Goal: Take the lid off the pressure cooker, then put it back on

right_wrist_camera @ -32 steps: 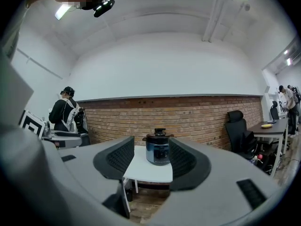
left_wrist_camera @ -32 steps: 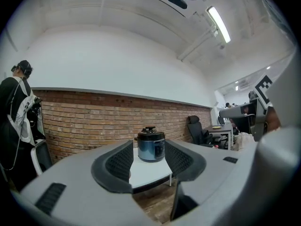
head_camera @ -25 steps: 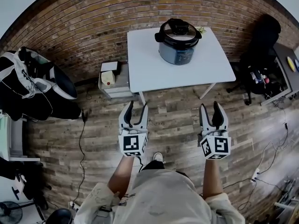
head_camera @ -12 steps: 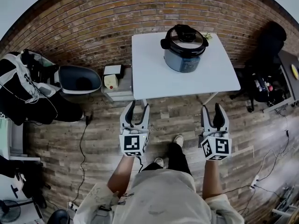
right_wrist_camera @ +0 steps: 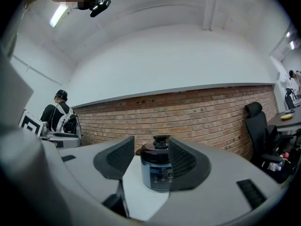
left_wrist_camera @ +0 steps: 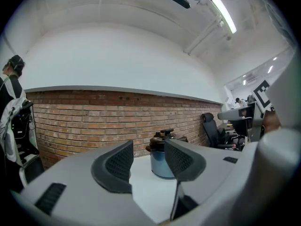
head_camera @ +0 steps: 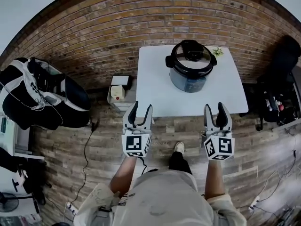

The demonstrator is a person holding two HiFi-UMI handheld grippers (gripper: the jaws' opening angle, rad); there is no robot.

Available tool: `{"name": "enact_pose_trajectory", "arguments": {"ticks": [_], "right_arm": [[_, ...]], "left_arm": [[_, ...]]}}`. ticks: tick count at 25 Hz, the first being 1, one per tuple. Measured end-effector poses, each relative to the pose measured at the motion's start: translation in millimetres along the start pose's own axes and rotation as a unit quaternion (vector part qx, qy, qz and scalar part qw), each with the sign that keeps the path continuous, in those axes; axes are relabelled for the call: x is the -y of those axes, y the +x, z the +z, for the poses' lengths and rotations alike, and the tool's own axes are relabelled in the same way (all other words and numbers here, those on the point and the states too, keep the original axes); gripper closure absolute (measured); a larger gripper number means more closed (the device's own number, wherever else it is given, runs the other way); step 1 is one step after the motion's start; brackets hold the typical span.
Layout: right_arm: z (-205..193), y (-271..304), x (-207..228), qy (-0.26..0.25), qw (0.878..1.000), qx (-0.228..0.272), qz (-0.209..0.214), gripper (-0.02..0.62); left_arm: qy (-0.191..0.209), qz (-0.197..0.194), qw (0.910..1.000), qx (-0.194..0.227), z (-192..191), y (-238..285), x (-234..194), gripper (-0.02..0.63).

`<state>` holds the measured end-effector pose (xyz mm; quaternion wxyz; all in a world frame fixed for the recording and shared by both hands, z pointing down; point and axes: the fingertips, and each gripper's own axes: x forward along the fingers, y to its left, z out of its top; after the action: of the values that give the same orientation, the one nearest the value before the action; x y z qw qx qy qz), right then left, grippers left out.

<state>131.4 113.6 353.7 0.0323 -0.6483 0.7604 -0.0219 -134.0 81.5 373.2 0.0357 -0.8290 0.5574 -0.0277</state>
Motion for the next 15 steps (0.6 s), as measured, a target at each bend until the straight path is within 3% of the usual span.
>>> {"name": "enact_pose_trajectory", "arguments": {"ticks": [15], "right_arm": [[5,117,115,0.027,0.999,0.003,0.021,0.371]], "left_arm": [[0.015,0.023,0.9996,-0.009,24,149,32,0.383]]}}
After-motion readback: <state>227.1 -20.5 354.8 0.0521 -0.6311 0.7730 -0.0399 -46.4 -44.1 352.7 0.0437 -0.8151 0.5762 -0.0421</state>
